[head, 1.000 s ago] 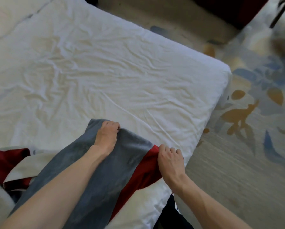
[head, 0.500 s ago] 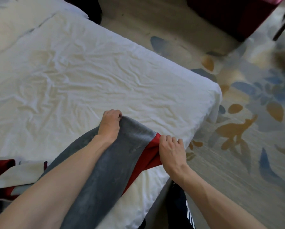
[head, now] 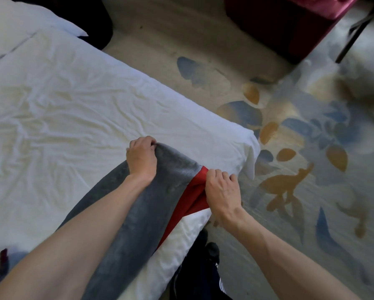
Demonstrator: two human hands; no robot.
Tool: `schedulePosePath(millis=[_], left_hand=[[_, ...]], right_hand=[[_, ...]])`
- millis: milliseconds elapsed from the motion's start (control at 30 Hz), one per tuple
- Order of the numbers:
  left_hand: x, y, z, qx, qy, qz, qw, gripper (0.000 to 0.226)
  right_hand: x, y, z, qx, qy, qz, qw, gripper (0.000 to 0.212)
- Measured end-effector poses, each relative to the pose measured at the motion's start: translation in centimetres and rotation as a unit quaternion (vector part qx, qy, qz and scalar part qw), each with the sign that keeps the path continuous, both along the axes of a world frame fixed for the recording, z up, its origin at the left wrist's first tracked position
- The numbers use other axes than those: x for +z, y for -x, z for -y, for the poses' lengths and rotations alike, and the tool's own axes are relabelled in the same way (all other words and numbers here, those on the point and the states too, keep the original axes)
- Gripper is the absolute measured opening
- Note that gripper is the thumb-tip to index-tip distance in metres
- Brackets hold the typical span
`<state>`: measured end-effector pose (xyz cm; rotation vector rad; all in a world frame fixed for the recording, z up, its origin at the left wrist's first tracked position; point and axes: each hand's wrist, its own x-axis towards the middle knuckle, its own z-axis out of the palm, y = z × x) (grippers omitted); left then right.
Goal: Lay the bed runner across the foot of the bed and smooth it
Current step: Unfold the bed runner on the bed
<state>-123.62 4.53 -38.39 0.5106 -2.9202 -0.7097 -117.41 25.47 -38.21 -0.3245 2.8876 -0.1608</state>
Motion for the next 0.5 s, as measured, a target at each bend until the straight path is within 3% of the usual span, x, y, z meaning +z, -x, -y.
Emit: schedulePosePath(millis=[500], left_hand=[[-1.5, 16.4, -2.3, 0.031, 0.000, 0.004, 1.000, 0.018]], right_hand=[[-0.5, 17.7, -3.3, 0.049, -0.032, -0.002, 0.998, 0.028]])
